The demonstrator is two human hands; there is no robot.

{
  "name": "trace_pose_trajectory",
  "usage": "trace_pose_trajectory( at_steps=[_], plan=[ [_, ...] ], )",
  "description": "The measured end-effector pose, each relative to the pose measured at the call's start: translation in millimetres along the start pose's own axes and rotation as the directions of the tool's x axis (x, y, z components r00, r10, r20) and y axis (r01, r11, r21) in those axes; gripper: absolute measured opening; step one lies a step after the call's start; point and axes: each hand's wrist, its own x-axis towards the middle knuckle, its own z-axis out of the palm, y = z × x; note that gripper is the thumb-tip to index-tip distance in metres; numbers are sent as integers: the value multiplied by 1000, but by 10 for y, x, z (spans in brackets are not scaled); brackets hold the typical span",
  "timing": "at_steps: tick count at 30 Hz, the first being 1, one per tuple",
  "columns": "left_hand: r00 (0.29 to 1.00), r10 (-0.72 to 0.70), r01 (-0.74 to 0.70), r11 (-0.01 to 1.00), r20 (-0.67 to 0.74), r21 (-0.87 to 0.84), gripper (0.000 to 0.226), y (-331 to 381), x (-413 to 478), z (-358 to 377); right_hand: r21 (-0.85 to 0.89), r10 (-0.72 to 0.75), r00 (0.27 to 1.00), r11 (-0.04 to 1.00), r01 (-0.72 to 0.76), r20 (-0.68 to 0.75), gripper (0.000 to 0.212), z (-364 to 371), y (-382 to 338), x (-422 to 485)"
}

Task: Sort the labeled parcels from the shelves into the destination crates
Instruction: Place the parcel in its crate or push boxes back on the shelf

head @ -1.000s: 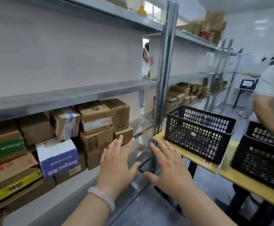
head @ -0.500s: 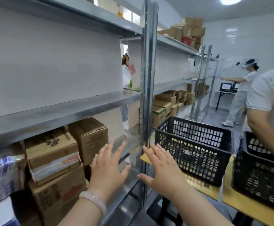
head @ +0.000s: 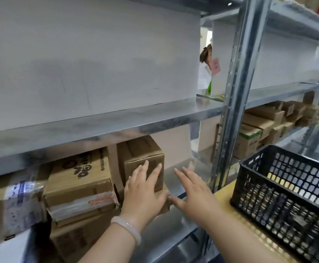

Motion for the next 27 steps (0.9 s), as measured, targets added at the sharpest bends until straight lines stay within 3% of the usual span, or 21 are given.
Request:
trace_pose_trajectory(
  at_steps=[6,10,16,20,23,27],
  plan=[
    [969,-221,213,974,-114,-77,68,-30,407,61,213,-56,997,976,42,57,80,58,269,820],
    [884,-398,396,916,-244,-62,63,23,687,75,390,-95,988,920,40,123,73,165,286,1302],
    [731,-637,659,752,-245,12,62,17,931,92,664,-54,949,726,-176,310,74,313,137,1736],
    [716,-653,667,745,-247,-35,57,13,922,141,741,-74,905,605,-293,418,74,387,62,1753],
    [702,-648,650,753,-297,-105,56,29,893,138,767,-41,917,564,-307,397,68,390,119,1719],
    [664,-733,666,670,-147,-327,67,73,831,143,813,-72,926,508,-285,370,47,340,215,1620]
  ],
)
